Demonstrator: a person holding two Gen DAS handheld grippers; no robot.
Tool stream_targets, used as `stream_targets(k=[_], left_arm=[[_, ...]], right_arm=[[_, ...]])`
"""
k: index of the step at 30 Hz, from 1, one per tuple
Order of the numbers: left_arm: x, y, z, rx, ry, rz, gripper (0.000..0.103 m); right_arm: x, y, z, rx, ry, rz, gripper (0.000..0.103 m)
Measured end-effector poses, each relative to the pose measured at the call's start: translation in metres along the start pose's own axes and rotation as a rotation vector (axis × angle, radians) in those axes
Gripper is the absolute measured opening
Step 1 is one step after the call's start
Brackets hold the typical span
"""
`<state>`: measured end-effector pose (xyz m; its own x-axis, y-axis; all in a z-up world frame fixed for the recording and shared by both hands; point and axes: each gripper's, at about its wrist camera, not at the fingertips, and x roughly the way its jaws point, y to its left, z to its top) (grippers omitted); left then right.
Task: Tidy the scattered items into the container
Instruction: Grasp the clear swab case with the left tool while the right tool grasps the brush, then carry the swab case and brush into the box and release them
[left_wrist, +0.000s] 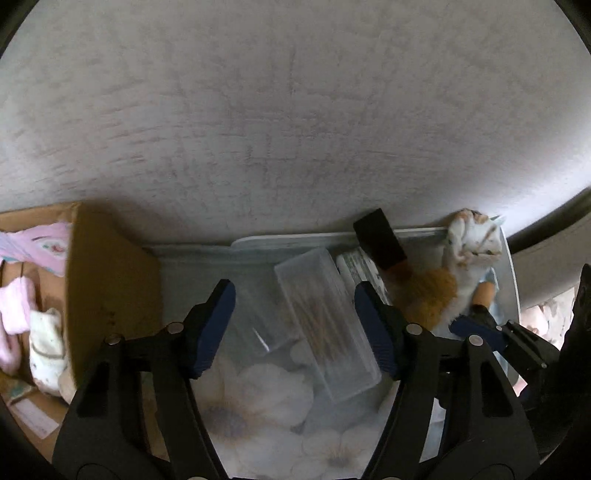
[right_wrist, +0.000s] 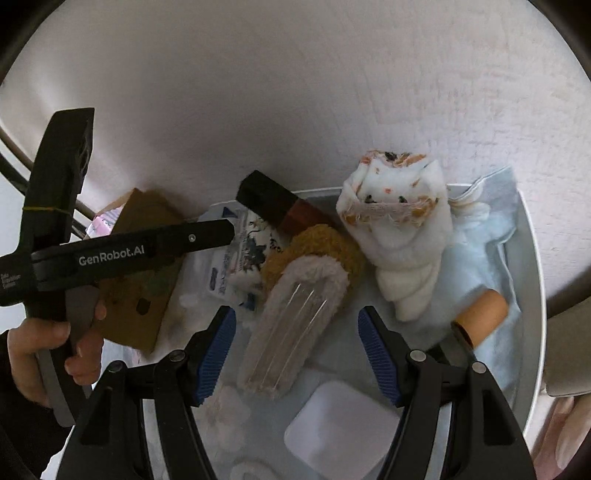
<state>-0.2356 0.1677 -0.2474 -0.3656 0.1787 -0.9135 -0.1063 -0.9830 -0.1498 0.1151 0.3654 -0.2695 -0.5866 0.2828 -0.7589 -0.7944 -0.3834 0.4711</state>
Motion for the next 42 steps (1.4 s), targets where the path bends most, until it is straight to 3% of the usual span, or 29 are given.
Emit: stream_targets(k=[4, 6, 9, 18, 26, 36, 39, 42], left_arm=[[0.0, -0.003, 0.001, 0.021, -0.012, 0.006, 0.057], [-0.003, -0.007, -0.002, 0.055, -0.022, 0.011, 0.043], [-0.006, -0.014, -0.007, 0.12, -0.025, 0.04, 0.037], [-0.005, -0.023, -0.029, 0.218, 0.027, 0.04, 0.031], [-0.016, -0.018, -0.045, 0.219, 0.033, 0.018, 0.03], [-0.094, -0.002, -0.042, 0.211, -0.025, -0.086, 0.029], [-0.119, -0.007, -0.037, 0.211, -0.059, -0.093, 0.029], [-0.158, 0.012, -0.034, 0.212, -0.103, -0.088, 0.03]], right_arm=[[0.003, 0.004, 0.004, -0.037, -0.007, -0.029, 0.065], [0.005, 0.008, 0.006, -0.062, -0.003, -0.051, 0.064], [0.008, 0.014, 0.008, -0.085, 0.0, -0.061, 0.064], [0.006, 0.028, 0.007, -0.141, 0.004, -0.106, 0.041], [-0.017, 0.043, 0.005, -0.149, -0.028, -0.116, 0.038], [-0.079, 0.065, 0.019, -0.157, -0.036, -0.152, 0.038], [-0.103, 0.081, 0.025, -0.17, -0.048, -0.175, 0.038], [-0.128, 0.1, 0.034, -0.178, -0.065, -0.191, 0.038]])
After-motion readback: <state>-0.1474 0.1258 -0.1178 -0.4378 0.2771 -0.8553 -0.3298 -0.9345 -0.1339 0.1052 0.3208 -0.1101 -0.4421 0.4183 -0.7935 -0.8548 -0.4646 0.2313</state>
